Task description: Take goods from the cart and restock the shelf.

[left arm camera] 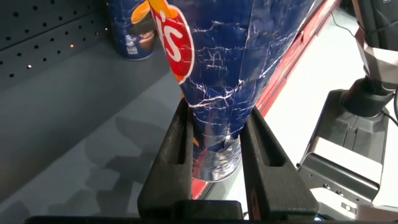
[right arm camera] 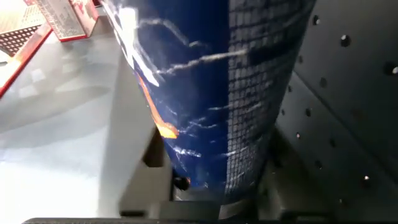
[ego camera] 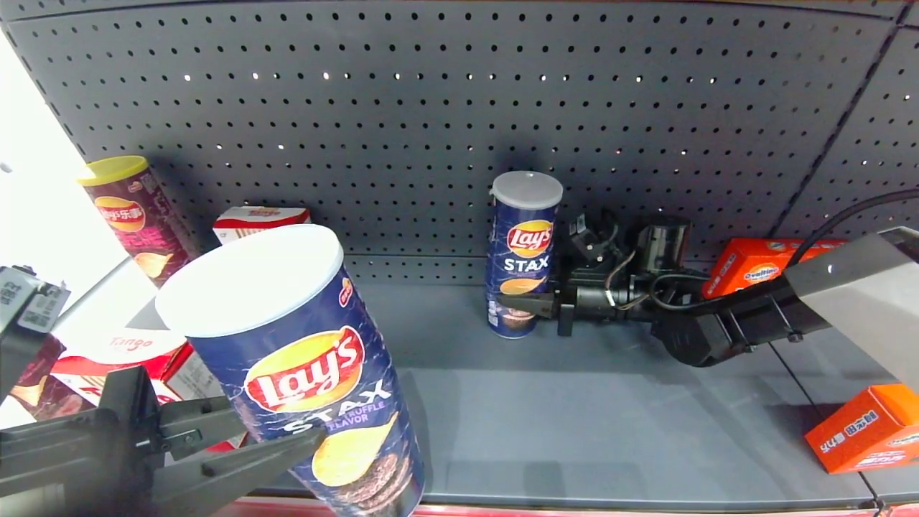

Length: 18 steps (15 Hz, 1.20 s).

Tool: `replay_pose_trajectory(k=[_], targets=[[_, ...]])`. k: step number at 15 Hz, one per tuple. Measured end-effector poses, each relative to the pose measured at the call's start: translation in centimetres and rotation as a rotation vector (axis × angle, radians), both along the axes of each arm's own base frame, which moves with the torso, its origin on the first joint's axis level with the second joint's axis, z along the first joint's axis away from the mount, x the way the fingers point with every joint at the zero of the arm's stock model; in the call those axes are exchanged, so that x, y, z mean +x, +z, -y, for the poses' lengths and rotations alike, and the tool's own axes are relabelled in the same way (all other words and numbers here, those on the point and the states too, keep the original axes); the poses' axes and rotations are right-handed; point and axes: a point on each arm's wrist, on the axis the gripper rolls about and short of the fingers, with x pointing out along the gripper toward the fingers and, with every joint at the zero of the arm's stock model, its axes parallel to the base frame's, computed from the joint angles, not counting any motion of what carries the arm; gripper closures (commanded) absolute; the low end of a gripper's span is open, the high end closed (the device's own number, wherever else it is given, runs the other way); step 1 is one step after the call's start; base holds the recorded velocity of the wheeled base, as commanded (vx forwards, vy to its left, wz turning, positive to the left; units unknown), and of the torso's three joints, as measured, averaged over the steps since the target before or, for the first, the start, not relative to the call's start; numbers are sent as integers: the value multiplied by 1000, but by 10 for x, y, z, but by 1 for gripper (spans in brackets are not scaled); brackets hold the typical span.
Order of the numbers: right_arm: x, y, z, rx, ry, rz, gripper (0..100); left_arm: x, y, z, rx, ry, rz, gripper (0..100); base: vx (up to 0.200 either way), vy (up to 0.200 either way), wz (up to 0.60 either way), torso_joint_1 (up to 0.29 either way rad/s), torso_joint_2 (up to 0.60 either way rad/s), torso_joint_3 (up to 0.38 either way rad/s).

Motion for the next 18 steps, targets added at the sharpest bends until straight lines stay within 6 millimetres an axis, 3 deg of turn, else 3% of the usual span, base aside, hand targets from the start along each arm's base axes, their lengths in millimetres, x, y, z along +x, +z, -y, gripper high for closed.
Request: replay_pose_trajectory(k=[4, 8, 13, 18], targets=[[-27, 9, 9, -6, -7, -18, 100, -1, -1, -1, 1, 0, 0, 100, 0, 0, 0, 0, 0, 0], [-85, 20, 20, -3, -26, -8, 100, -2, -3, -1, 4, 1, -3, 100, 0, 0, 0, 0, 0, 0], [-151, 15, 24, -1, -28, -29, 100, -2, -4, -1, 5, 3, -5, 100, 0, 0, 0, 0, 0, 0], [-171, -10, 28, -10, -24, -41, 100, -2, -3, -1, 4, 4, -6, 100, 0, 0, 0, 0, 0, 0]])
